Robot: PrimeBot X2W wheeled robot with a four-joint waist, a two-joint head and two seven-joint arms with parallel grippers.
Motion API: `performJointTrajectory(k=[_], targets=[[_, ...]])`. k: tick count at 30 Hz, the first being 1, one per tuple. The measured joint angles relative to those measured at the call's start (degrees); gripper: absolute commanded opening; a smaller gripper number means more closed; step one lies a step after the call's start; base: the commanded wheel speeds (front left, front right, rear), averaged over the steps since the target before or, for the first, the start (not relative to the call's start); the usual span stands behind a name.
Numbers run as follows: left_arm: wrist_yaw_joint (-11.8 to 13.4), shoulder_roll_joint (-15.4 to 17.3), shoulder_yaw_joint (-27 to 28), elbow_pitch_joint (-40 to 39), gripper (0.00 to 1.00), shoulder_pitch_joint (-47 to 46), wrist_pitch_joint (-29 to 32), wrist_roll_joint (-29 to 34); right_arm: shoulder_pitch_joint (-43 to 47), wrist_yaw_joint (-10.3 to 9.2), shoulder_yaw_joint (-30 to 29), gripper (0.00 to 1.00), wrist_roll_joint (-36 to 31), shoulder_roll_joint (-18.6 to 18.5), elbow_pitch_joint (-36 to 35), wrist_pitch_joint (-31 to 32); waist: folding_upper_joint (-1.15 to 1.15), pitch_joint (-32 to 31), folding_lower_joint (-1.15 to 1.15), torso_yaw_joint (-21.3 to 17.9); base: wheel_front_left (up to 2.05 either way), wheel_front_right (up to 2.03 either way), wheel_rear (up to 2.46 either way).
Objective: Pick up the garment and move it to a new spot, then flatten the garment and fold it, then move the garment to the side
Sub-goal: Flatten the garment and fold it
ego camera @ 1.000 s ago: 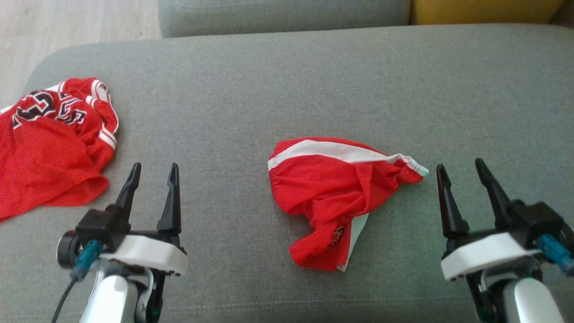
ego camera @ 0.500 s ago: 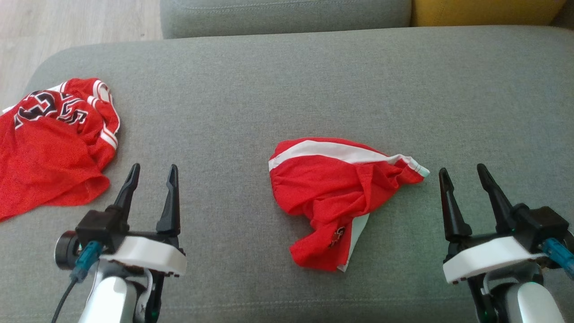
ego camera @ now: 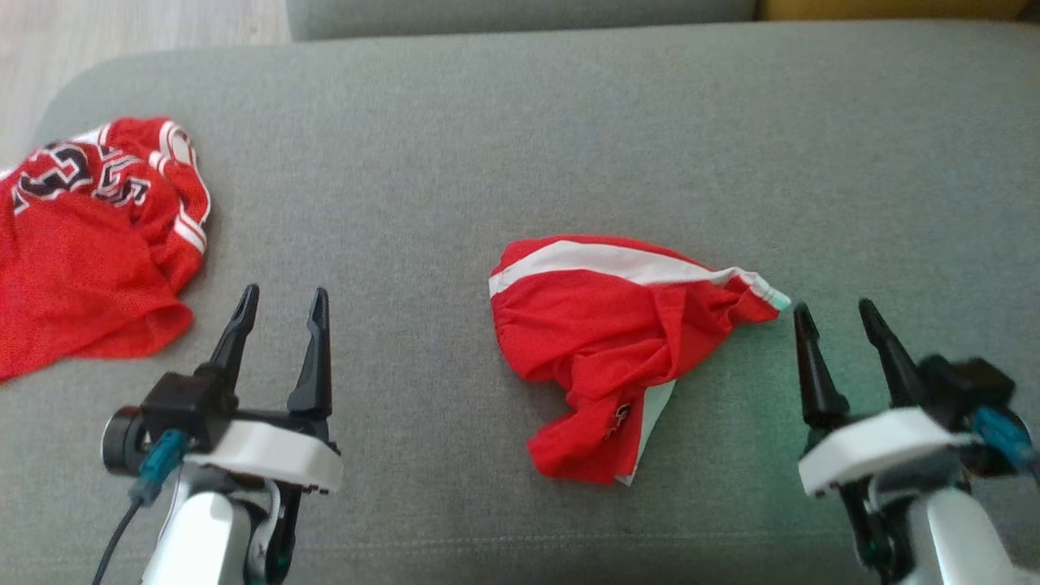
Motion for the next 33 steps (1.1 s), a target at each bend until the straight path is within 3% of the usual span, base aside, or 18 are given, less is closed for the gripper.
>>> performJointTrajectory(k=[11, 12, 13, 14, 29, 33], targets=[[-0.6, -0.42, -1.37, 0.38, 1.0, -4.6, -0.12, 0.0, -12.71, 0.0, 2.15, 1.0, -1.14, -0.02, 17.4, -0.25, 0.0, 5.75, 0.0, 1.57, 0.0, 0.0, 0.0], [-0.81, -0.54, -1.53, 0.56, 1.0, -4.82, -0.23, 0.0, -13.27, 0.0, 2.16, 0.78, -1.45, -0.03, 18.37, -0.26, 0.0, 6.13, 0.0, 1.7, 0.0, 0.0, 0.0], [-0.85, -0.62, -1.63, 0.68, 1.0, -5.0, -0.31, 0.0, -13.57, 0.0, 2.13, 0.32, -1.79, -0.03, 19.02, -0.42, 0.0, 6.46, 0.0, 1.81, 0.0, 0.0, 0.0], [-0.87, -0.67, -1.67, 0.78, 1.0, -5.16, -0.35, 0.0, -13.78, 0.0, 1.97, 0.0, -2.08, -0.02, 19.53, -0.49, 0.0, 6.77, 0.0, 1.9, 0.0, 0.0, 0.0], [-1.41, -1.45, -1.2, 1.4, 1.0, -7.29, -0.44, -0.07, -15.89, 0.0, -7.47, 0.0, -7.64, -0.16, 18.33, -0.49, 0.0, 9.16, 0.0, 0.97, 0.0, 0.0, 0.0], [-2.04, -1.89, -0.97, 1.16, 1.0, -8.27, -0.44, -0.05, -22.72, 0.0, -9.48, 0.0, -9.17, -3.36, 19.12, -0.1, 0.0, 10.21, 0.0, 1.49, 0.0, 0.0, 0.0]])
